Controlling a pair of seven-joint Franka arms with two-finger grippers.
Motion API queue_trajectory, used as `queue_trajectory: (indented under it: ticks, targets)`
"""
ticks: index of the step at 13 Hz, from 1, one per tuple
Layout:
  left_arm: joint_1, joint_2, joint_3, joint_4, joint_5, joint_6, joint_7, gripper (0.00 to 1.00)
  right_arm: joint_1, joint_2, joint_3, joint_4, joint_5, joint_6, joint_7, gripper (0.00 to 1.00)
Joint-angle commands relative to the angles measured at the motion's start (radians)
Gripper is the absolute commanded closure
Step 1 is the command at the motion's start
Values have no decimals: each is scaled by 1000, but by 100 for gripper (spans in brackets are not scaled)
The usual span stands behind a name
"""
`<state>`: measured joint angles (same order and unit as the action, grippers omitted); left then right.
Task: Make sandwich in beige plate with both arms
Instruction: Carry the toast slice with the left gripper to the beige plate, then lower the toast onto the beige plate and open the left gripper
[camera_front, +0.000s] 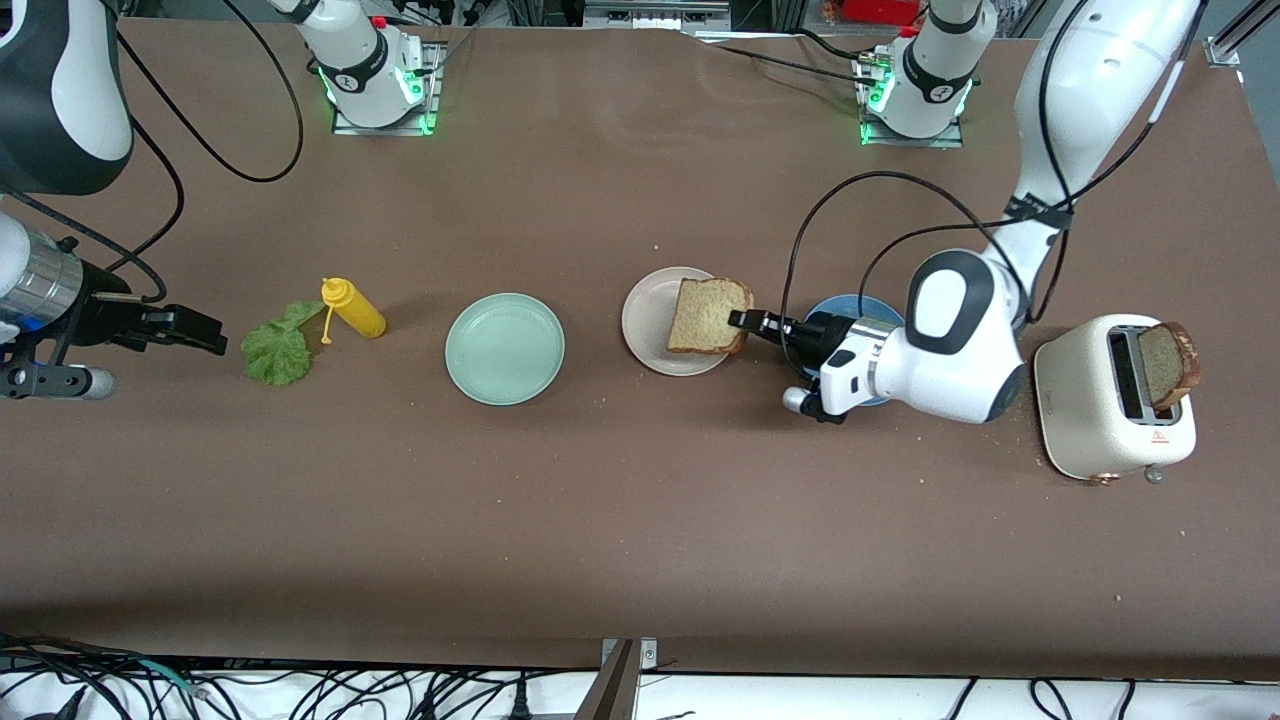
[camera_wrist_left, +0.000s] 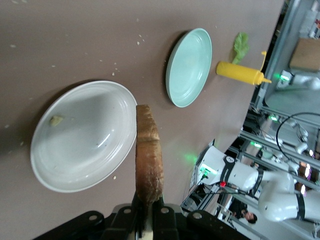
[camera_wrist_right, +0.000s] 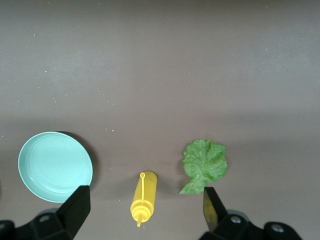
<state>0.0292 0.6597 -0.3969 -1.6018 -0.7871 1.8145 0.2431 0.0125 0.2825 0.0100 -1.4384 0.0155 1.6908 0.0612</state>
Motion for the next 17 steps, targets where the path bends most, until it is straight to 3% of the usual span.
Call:
queue_trajectory:
  ticks: [1, 4, 6, 8, 12, 17]
  targets:
    - [-17, 58, 3, 14, -43, 2, 114, 100, -8, -8, 4, -10, 15, 7, -9, 0]
    - [-43, 70, 4, -32, -43, 45, 169, 100, -8, -8, 4, -10, 15, 7, -8, 0]
    - [-69, 70, 3, -90, -44, 145, 203, 99, -8, -8, 4, -10, 15, 7, -9, 0]
    - [-86, 72, 4, -96, -43, 175, 205, 1, -8, -8, 4, -10, 15, 7, -11, 0]
    - [-71, 60, 7, -93, 0, 167, 203, 0, -8, -8, 4, -11, 15, 6, -11, 0]
    - [-63, -46, 10, -89, 270, 164, 188, 0, -8, -8, 4, -10, 15, 3, -8, 0]
